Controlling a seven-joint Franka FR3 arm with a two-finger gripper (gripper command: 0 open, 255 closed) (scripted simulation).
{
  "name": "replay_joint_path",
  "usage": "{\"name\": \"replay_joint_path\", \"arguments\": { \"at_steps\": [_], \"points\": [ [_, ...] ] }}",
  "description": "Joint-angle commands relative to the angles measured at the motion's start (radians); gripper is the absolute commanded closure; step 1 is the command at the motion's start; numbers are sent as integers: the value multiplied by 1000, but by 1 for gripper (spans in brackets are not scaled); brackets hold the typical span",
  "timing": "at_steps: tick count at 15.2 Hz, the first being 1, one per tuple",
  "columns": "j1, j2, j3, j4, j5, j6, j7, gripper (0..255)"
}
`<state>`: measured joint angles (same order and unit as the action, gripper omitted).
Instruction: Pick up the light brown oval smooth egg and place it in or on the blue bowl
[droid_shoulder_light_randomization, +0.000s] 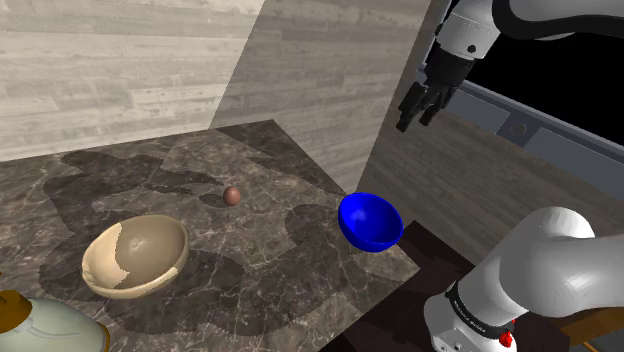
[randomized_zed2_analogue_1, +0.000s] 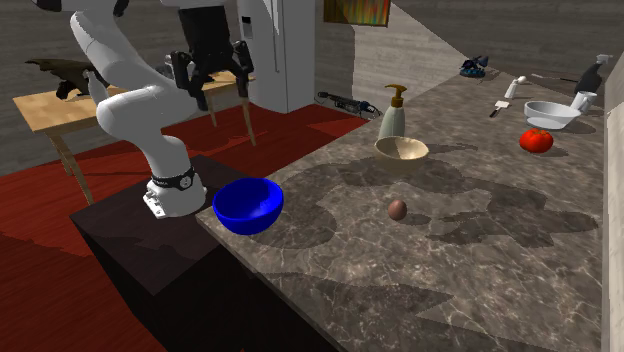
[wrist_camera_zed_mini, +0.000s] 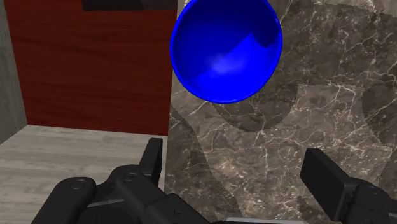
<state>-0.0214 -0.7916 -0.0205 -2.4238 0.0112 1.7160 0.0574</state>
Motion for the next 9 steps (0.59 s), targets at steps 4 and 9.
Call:
{"name": "replay_joint_path", "arguments": {
  "at_steps": [4, 9],
  "points": [
    [20, 97, 25, 9, 19, 74, 13, 0],
    [50, 270, 66, 49, 43, 186, 32, 0]
  ]
}}
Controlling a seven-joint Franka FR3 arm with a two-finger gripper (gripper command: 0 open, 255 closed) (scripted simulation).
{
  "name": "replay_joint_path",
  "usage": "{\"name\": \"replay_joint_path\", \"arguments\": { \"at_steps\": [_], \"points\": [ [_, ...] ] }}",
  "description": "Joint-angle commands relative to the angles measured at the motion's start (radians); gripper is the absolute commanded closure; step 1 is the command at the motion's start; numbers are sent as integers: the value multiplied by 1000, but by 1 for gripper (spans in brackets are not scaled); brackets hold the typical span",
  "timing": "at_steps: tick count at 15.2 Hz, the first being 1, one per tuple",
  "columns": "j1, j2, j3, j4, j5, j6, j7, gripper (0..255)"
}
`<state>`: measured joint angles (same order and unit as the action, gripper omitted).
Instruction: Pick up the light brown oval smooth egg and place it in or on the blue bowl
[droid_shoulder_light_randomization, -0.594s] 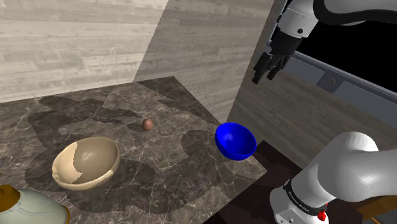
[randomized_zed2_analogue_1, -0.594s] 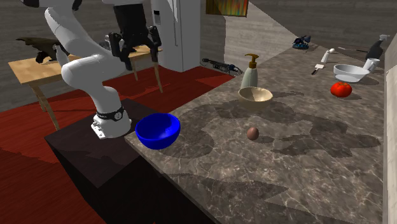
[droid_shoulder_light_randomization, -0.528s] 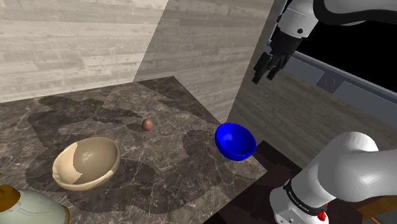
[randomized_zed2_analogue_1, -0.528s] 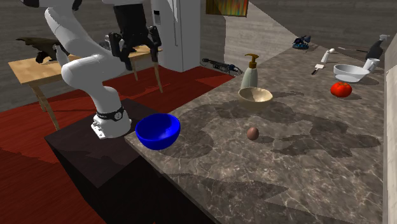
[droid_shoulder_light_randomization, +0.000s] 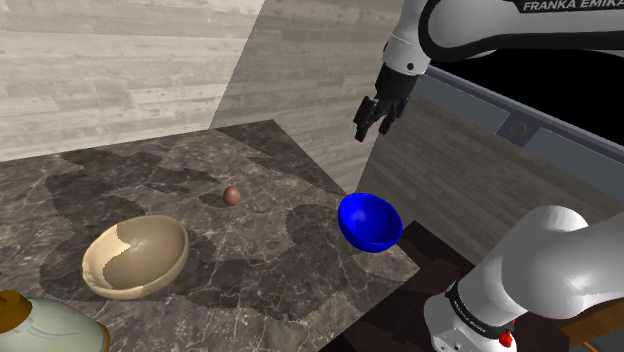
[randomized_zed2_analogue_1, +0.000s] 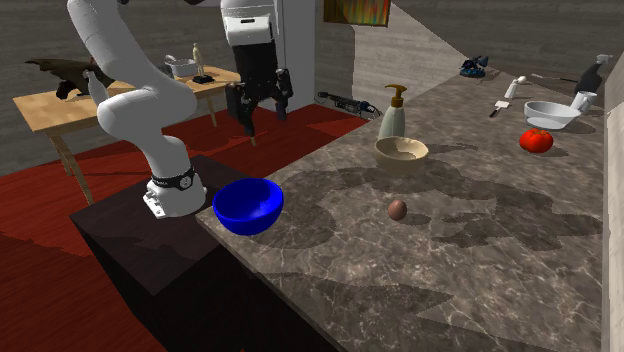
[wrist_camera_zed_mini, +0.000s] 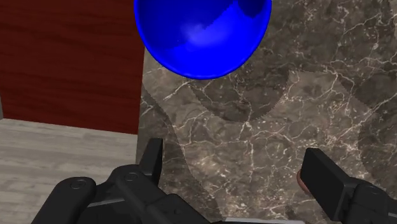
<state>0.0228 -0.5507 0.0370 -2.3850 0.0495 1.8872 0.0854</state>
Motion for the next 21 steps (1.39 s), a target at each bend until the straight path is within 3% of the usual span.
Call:
{"name": "replay_joint_path", "arguments": {
  "at_steps": [1, 11, 21],
  "points": [
    [12, 65, 16, 22, 8, 35, 8, 0],
    [60, 437, 90, 200, 14, 188, 51, 0],
    [119, 819, 138, 488, -34, 238, 103, 0]
  ]
}}
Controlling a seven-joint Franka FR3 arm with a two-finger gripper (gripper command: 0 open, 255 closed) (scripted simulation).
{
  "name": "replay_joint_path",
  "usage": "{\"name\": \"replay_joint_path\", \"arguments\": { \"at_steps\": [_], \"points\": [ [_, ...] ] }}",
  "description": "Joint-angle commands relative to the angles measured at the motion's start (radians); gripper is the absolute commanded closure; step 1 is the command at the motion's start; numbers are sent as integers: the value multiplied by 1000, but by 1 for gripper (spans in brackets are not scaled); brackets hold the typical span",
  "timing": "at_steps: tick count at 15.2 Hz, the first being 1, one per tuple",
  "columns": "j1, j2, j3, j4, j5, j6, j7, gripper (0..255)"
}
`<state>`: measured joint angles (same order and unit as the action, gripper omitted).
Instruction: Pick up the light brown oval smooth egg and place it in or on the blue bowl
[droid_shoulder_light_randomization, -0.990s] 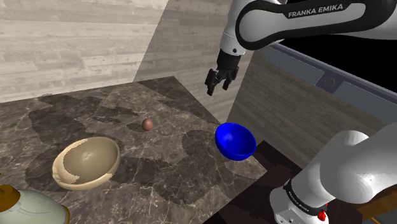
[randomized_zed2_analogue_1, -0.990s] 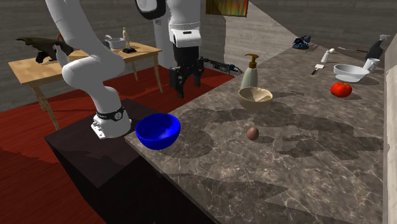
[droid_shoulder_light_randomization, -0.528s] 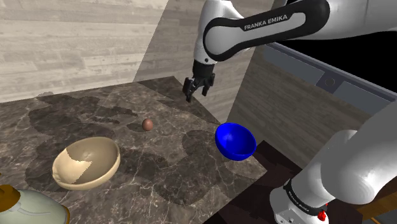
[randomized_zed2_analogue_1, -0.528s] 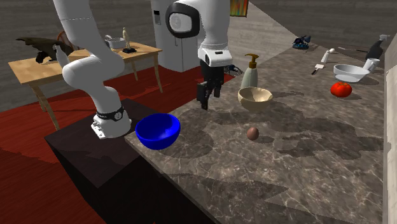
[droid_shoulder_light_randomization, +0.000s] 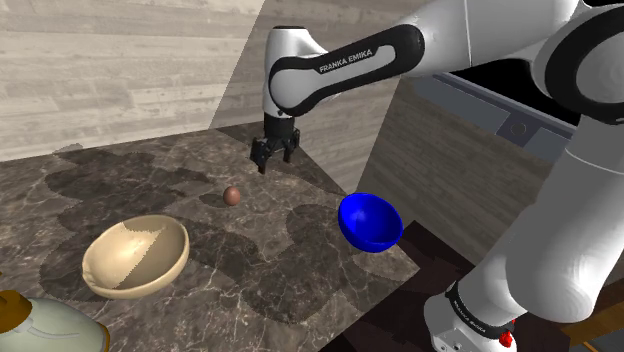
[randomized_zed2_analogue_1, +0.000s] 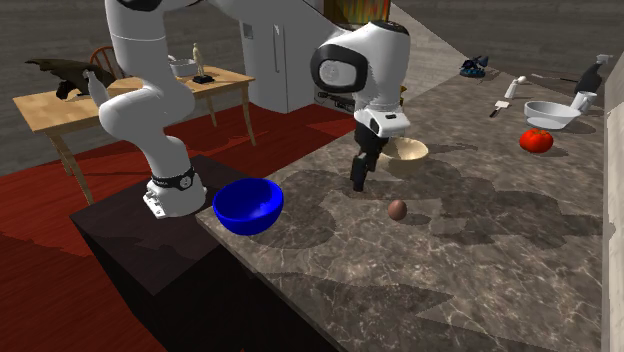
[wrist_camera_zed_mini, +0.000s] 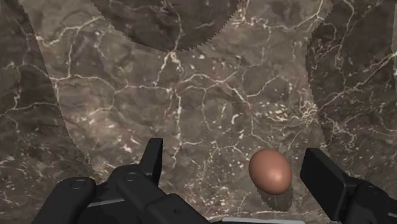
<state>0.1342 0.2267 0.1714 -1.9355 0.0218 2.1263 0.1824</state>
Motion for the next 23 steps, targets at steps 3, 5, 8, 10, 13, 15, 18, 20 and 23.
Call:
{"name": "replay_joint_path", "arguments": {
  "at_steps": [3, 5, 8, 10, 13, 15, 18, 20, 23],
  "points": [
    [32, 160, 11, 149, -25, -7, 20, 0],
    [50, 240, 14, 230, -37, -18, 27, 0],
    [80, 363, 16, 366, -53, -43, 35, 0],
    [101, 450, 17, 469, -63, -68, 39, 0],
    [104, 465, 15, 464, -65, -48, 40, 0],
    [106, 476, 14, 455, -67, -28, 41, 0],
    [109, 499, 12, 441, -70, 8, 43, 0],
    [109, 499, 12, 441, -70, 8, 43, 0],
    [109, 499, 12, 441, -70, 8, 43, 0]
  ]
}}
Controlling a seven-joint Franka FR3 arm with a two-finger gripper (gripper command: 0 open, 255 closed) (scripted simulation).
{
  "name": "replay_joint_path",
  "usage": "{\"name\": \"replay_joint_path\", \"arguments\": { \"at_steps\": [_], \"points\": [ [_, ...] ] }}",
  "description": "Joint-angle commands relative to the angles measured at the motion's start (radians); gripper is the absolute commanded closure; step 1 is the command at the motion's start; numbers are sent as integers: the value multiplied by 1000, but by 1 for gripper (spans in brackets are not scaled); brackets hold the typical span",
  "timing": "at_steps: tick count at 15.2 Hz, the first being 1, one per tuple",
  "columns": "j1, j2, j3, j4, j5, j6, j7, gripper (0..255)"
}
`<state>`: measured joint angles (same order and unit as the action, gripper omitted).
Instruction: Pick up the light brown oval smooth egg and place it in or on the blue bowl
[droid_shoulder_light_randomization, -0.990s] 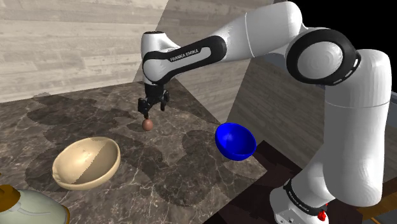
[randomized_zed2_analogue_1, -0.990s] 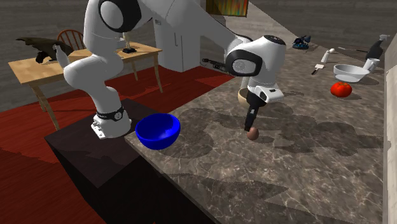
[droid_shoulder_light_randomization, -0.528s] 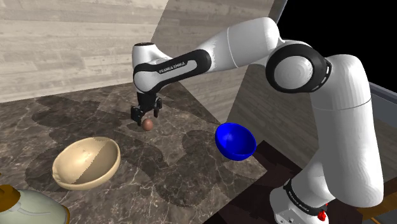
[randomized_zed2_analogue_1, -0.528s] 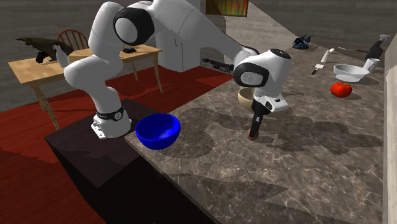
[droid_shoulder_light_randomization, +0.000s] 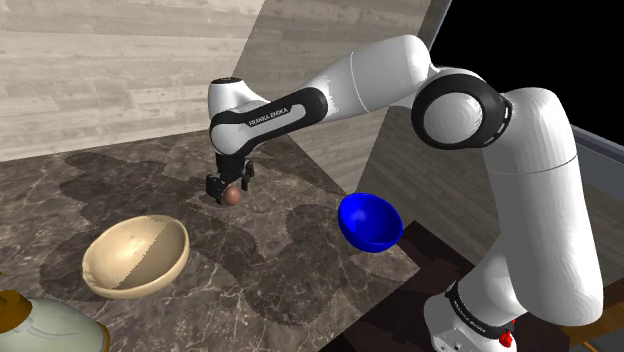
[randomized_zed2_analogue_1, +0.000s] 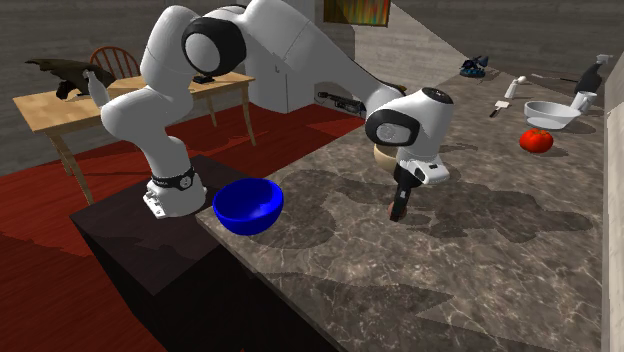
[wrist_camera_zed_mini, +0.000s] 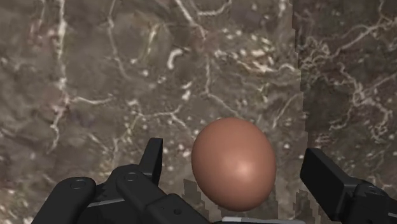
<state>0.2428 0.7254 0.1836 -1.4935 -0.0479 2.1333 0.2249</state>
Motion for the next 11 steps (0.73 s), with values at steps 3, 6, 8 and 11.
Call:
{"name": "replay_joint_path", "arguments": {
  "at_steps": [3, 6, 8, 11],
  "points": [
    [0, 0, 0, 0, 0, 1, 0, 0],
    [0, 0, 0, 0, 0, 1, 0, 255],
    [0, 0, 0, 0, 0, 1, 0, 255],
    [0, 1, 0, 0, 0, 0, 0, 255]
  ]
}}
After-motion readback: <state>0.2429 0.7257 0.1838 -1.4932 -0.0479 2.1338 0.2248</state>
